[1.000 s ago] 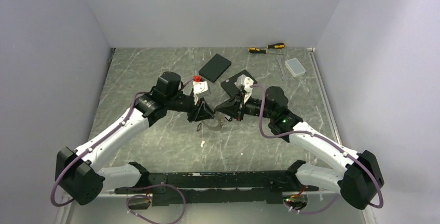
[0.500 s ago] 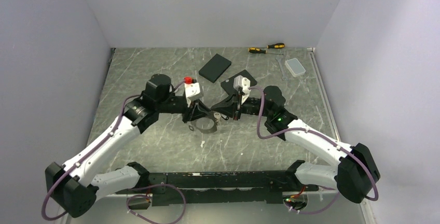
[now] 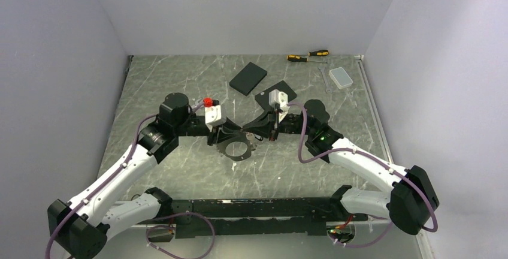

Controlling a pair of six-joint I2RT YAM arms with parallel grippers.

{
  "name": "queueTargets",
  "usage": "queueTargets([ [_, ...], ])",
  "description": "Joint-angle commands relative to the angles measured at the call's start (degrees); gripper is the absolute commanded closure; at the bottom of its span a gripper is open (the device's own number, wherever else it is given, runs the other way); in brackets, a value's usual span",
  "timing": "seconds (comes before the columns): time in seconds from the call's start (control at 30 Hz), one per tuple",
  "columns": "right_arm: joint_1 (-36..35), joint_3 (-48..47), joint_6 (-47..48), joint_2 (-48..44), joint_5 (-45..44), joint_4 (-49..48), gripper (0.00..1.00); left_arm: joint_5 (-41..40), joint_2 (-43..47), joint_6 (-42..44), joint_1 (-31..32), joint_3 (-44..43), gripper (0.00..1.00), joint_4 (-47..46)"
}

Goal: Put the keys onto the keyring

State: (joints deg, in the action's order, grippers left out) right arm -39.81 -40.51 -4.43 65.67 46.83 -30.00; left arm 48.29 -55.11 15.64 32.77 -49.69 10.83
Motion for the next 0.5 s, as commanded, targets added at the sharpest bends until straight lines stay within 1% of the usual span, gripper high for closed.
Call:
queueTargets([
  [0.0,-0.09,-3.51,1.01,-1.94,1.49,-5.28,1.00,3.74,0.44,2.28,-0.18,1.61,0.70,-4.08],
  [0.13,-0.17,-3.65,0.31,-1.46,2.65,-5.78,1.00,3.87,0.15,1.87,-0.17,1.87,0.71,-5.35],
  [0.3,-0.26,-3.46,-0.54,-1.33,2.98,-7.21,1.00,3.76,-0.81,1.59,-0.17,1.58,0.76,-5.32],
  [0.47,-0.65,-3.52,-1.44,-0.90,3.44,-8.62,1.00,2.62,-0.89,1.57,-0.19,1.74,0.87,-5.66],
])
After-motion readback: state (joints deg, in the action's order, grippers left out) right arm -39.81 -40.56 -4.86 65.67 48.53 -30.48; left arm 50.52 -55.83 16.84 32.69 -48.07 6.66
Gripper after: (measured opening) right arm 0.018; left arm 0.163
